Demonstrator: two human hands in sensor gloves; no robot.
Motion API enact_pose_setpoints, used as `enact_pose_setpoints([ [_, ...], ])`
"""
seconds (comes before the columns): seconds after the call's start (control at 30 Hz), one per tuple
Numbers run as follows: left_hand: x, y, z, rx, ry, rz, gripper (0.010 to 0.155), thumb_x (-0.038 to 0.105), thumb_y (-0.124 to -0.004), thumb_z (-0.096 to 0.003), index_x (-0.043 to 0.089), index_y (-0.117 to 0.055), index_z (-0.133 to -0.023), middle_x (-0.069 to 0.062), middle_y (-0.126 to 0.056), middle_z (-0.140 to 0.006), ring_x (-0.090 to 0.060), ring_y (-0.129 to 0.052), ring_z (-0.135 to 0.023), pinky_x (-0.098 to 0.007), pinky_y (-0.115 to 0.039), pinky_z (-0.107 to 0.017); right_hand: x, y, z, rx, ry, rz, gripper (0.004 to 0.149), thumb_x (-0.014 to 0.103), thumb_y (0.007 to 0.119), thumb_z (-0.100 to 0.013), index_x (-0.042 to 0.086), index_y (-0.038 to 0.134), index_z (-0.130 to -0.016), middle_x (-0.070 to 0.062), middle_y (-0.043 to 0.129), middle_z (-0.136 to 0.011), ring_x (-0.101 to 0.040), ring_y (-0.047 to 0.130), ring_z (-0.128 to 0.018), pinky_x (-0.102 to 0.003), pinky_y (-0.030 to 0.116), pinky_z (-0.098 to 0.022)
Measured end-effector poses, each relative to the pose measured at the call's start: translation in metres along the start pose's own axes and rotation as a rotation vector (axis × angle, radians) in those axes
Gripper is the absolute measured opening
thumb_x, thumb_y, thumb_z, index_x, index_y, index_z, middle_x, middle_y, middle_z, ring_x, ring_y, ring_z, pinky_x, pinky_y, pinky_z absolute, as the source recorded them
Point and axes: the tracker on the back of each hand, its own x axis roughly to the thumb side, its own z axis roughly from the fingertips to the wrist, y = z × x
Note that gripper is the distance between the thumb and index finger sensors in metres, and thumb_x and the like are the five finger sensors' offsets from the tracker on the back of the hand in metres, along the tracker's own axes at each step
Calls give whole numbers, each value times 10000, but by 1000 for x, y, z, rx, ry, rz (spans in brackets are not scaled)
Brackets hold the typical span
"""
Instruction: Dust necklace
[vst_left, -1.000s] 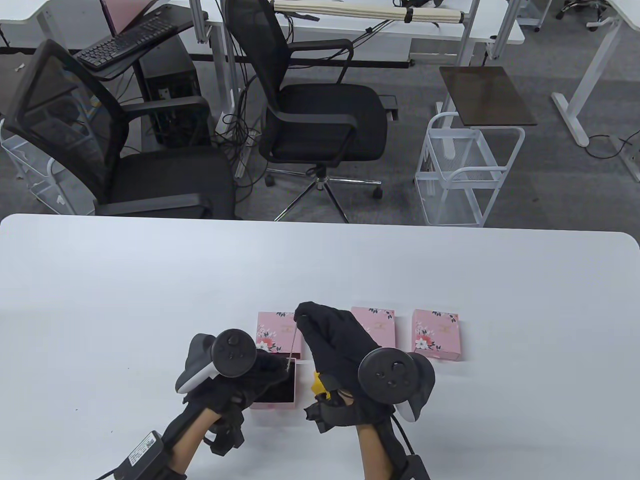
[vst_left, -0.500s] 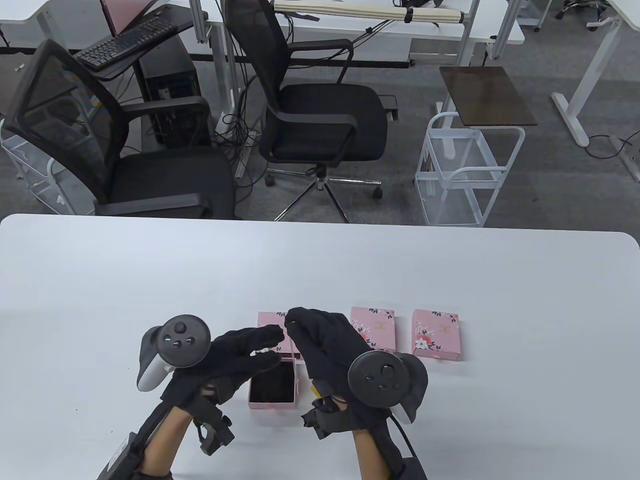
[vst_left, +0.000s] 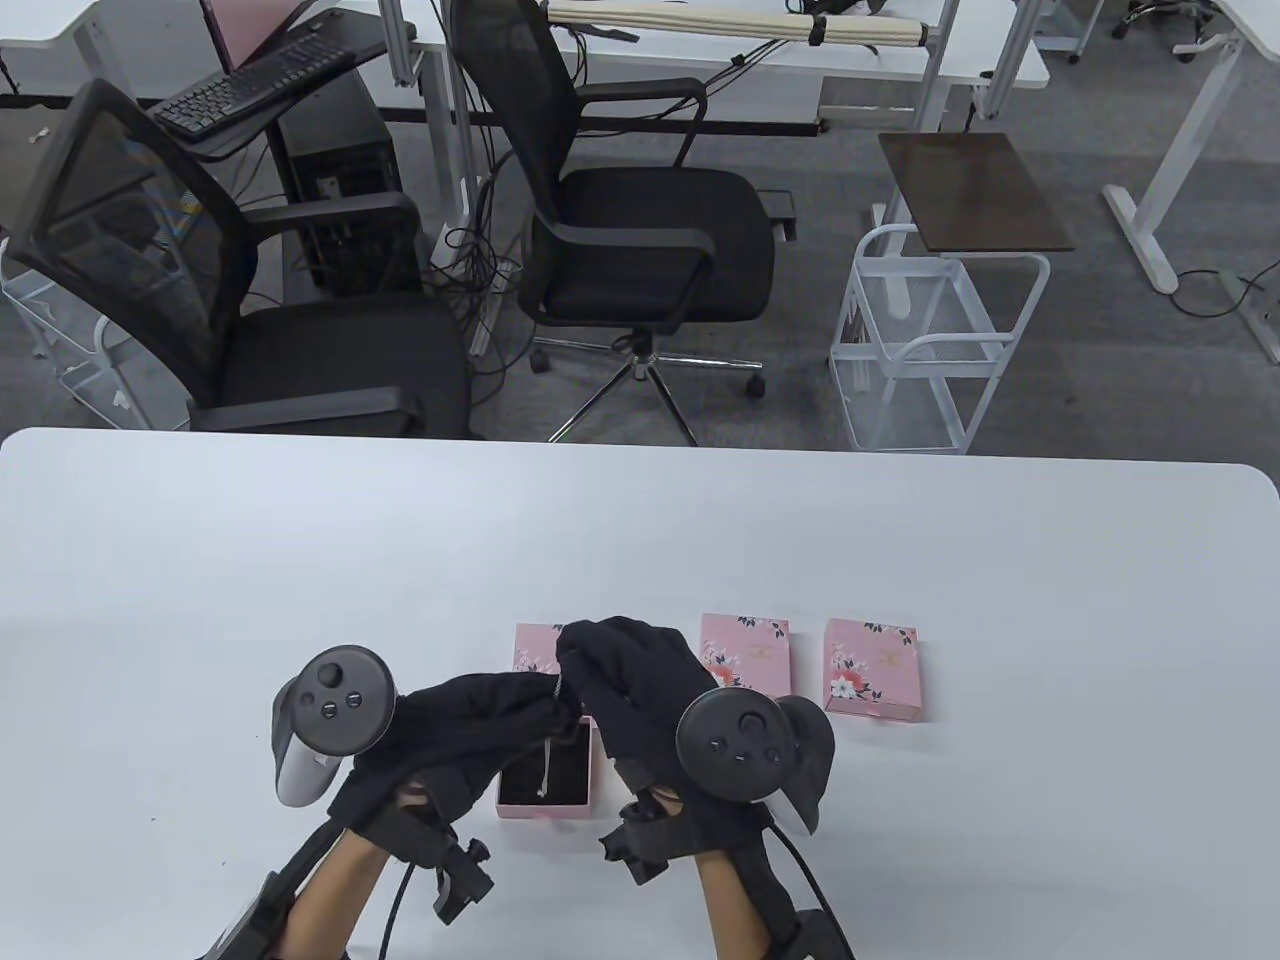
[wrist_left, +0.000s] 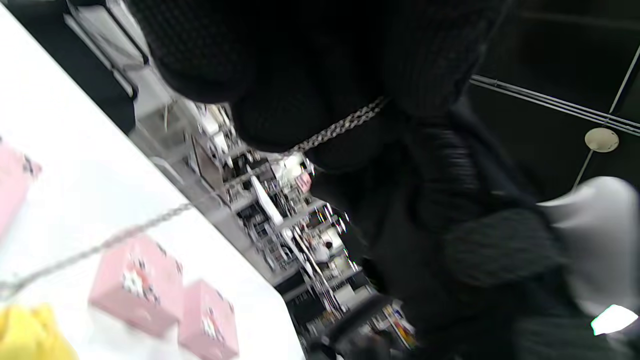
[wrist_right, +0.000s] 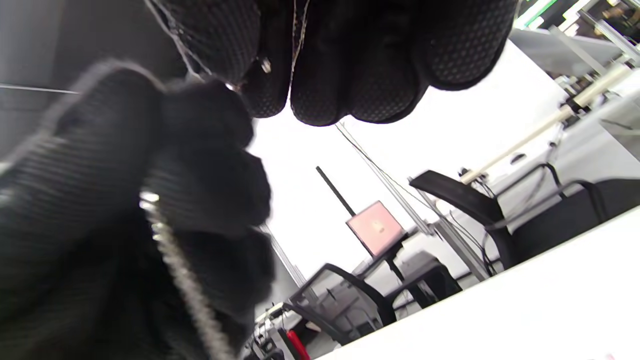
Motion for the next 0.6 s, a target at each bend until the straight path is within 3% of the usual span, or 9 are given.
enact_pose_setpoints([
  [0.27, -14, 3, 0, 48, 56, 241, 372, 432, -840, -569, 256, -914, -888, -4, -1049, -768, -211, -985, -675, -407, -857, -490, -13, 12, -5, 104, 74, 7, 428, 331, 713, -678, 114, 696, -1046, -260, 752, -999, -511, 773, -815, -597, 664, -632],
  [0.47, -16, 13, 7, 209, 80, 256, 372, 439, -836, -569, 281, -901, -900, 7, -1031, -799, -206, -971, -700, -403, -850, -505, 3, 4, 1, 0, 14, -2, 429, 329, 725, -670, 108, 698, -1036, -239, 781, -964, -476, 806, -775, -573, 689, -615],
  [0.6, -15, 17, 11, 283, 77, 238, 369, 451, -833, -569, 309, -899, -903, -23, -955, -921, -264, -893, -812, -447, -797, -580, 15, 5, 5, -7, -25, -9, 396, 328, 738, -665, 122, 734, -1003, -215, 818, -926, -454, 836, -742, -559, 710, -598],
])
